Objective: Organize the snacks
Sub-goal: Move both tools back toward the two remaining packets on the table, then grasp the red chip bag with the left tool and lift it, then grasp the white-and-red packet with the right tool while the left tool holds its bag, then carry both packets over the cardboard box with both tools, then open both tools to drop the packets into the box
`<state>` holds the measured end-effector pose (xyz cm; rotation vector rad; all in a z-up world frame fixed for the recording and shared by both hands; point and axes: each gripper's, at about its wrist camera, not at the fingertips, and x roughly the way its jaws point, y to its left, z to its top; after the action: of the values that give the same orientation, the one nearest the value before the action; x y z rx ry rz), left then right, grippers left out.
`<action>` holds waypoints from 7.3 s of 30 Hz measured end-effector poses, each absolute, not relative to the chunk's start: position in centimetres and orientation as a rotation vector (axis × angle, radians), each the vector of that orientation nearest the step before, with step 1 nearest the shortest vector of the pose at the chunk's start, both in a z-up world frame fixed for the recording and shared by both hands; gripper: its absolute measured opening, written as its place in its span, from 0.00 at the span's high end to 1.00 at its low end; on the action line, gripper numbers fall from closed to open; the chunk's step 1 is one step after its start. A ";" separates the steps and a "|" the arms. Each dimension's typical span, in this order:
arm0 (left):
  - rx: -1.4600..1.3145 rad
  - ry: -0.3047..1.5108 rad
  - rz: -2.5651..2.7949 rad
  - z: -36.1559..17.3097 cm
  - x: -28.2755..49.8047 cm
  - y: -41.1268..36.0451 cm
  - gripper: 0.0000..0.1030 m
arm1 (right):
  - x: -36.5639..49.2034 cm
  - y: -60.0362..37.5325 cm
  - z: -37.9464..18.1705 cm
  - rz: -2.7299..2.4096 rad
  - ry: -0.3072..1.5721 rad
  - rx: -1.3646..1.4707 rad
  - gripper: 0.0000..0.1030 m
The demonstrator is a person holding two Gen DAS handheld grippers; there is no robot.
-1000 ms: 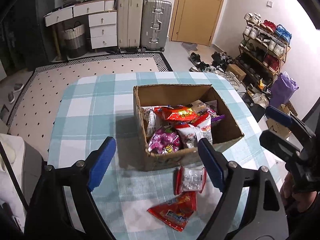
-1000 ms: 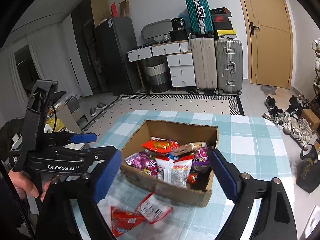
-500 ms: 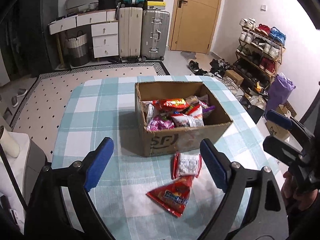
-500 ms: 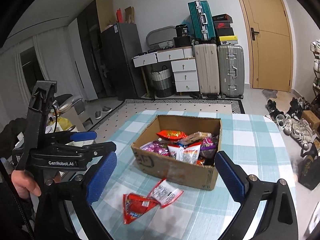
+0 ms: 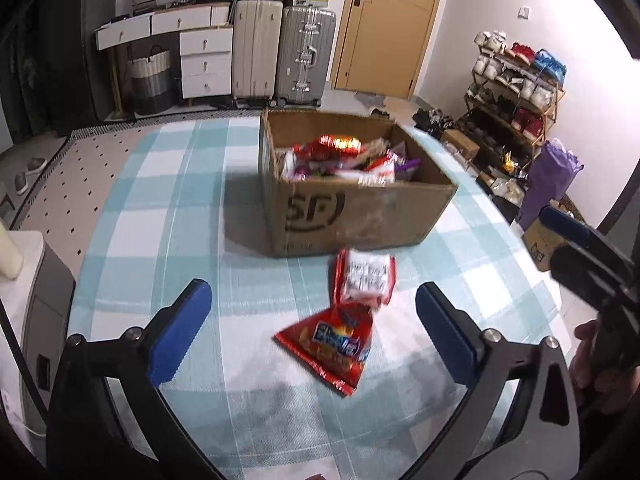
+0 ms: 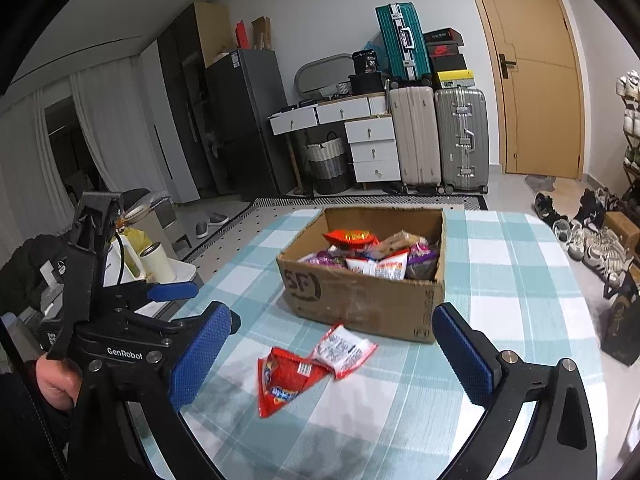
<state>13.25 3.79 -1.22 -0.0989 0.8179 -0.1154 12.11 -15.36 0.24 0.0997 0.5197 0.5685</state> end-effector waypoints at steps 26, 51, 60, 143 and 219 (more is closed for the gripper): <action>-0.104 1.003 -0.170 -11.9 18.2 1.4 0.19 | 13.1 -17.2 -6.8 0.495 0.660 0.155 0.01; -0.171 0.981 -0.340 -11.5 17.5 2.8 0.61 | 14.8 -16.6 -9.3 0.477 0.729 0.186 0.01; -0.226 0.946 -0.346 -10.9 16.6 5.2 0.61 | 15.9 -15.2 -10.1 0.476 0.765 0.168 0.01; -0.247 0.812 -0.341 -0.9 14.1 8.2 0.61 | 17.4 -14.1 -4.1 0.511 0.704 0.234 0.54; -0.158 0.772 -0.174 5.3 28.4 3.3 0.23 | 25.9 -16.5 4.4 0.578 0.563 0.134 0.15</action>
<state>28.43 3.28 5.31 -0.1581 0.7723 -0.1737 25.87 -16.49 4.39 0.1338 0.5626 0.5780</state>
